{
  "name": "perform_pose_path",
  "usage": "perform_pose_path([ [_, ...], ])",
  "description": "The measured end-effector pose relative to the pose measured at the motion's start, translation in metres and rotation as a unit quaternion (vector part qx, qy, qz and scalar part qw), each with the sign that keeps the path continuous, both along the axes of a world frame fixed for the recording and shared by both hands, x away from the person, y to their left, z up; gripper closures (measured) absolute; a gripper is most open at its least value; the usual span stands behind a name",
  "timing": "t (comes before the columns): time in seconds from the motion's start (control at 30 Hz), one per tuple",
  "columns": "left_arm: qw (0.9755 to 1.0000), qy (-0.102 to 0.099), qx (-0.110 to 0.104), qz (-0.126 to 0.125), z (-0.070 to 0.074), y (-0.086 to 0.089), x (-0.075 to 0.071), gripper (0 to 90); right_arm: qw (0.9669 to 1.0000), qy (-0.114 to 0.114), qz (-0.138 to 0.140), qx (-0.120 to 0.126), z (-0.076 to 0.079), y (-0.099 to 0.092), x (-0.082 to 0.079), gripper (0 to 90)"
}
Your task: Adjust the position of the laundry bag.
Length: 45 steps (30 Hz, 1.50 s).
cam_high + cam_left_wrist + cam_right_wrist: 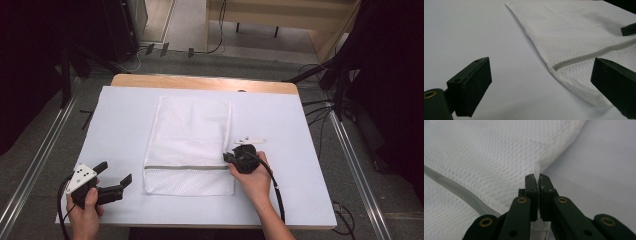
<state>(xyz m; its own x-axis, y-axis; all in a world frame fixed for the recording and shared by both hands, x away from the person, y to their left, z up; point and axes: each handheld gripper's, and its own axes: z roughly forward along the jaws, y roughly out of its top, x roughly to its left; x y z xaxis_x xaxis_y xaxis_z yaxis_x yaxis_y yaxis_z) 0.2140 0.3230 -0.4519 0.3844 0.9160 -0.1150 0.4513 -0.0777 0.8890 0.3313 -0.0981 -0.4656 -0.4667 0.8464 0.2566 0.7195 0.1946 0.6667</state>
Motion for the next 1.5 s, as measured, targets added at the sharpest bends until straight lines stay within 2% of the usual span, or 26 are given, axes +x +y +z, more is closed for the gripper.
perform_pose_path([
  [0.2,1.0000,0.002,-0.001,-0.001,0.000,0.000,0.000,3.8,0.9999,0.002,-0.007,0.012,-0.005,-0.023,-0.007,88.6],
  [0.23,1.0000,0.003,-0.002,0.001,-0.001,0.000,0.000,3.8,0.9999,0.004,-0.008,0.011,-0.006,-0.031,-0.011,88.7],
  [0.33,1.0000,0.003,-0.003,0.000,-0.001,0.000,0.000,3.8,0.9999,0.001,-0.006,0.011,-0.006,-0.037,-0.015,88.6],
  [0.37,1.0000,0.003,-0.002,0.000,-0.001,0.001,0.000,3.8,1.0000,-0.001,-0.005,0.008,-0.006,-0.044,-0.020,88.6],
  [0.63,1.0000,0.004,-0.003,0.000,-0.001,-0.001,-0.001,3.8,0.9999,-0.001,-0.006,0.009,-0.007,-0.063,-0.033,88.4],
  [0.7,1.0000,0.004,-0.005,-0.001,-0.001,-0.001,-0.001,3.8,1.0000,-0.008,-0.002,0.002,-0.008,-0.069,-0.038,88.3],
  [0.8,1.0000,0.006,-0.003,-0.002,-0.002,-0.001,-0.001,3.8,0.9998,-0.017,-0.008,-0.004,-0.008,-0.077,-0.038,88.3],
  [0.87,1.0000,0.007,-0.004,0.000,-0.002,-0.002,-0.001,3.8,0.9997,-0.014,-0.018,0.001,-0.009,-0.083,-0.035,88.3],
  [1.0,1.0000,0.007,-0.001,-0.001,-0.002,-0.003,-0.001,3.8,0.9997,-0.012,-0.019,0.008,-0.011,-0.083,-0.033,87.1],
  [1.03,1.0000,0.008,0.000,-0.002,-0.002,-0.003,-0.001,3.8,0.9997,-0.015,-0.016,0.007,-0.012,-0.083,-0.034,84.4],
  [1.1,1.0000,0.006,-0.002,-0.004,-0.002,-0.004,-0.001,3.8,0.9987,-0.033,-0.028,0.026,-0.015,-0.084,-0.037,65.4],
  [1.17,1.0000,0.007,-0.003,-0.005,-0.002,-0.005,-0.001,3.8,0.9975,-0.053,-0.032,0.034,-0.015,-0.088,-0.041,56.7],
  [1.27,0.9999,0.007,-0.004,-0.009,-0.002,-0.007,0.000,3.8,0.9965,-0.066,-0.032,0.039,-0.013,-0.094,-0.045,51.5],
  [1.3,0.9999,0.008,-0.002,-0.013,-0.002,-0.009,0.000,3.8,0.9957,-0.075,-0.038,0.040,-0.008,-0.100,-0.053,48.1],
  [1.37,0.9999,0.008,0.001,-0.014,-0.002,-0.010,0.000,3.8,0.9951,-0.082,-0.038,0.040,-0.006,-0.102,-0.056,47.1],
  [1.4,0.9998,0.012,-0.008,-0.014,-0.002,-0.012,0.000,3.8,0.9936,-0.095,-0.044,0.044,0.000,-0.109,-0.064,44.5],
  [1.43,0.9994,0.015,-0.029,-0.015,-0.002,-0.011,-0.001,3.8,0.9927,-0.102,-0.044,0.047,0.003,-0.112,-0.069,42.8],
  [1.47,0.9994,0.015,-0.029,-0.015,-0.002,-0.011,-0.001,3.8,0.9927,-0.102,-0.044,0.047,0.003,-0.112,-0.069,42.8],
  [1.5,0.9986,0.015,-0.049,-0.014,-0.001,-0.013,-0.002,3.8,0.9917,-0.108,-0.044,0.054,0.005,-0.116,-0.074,41.4],
])
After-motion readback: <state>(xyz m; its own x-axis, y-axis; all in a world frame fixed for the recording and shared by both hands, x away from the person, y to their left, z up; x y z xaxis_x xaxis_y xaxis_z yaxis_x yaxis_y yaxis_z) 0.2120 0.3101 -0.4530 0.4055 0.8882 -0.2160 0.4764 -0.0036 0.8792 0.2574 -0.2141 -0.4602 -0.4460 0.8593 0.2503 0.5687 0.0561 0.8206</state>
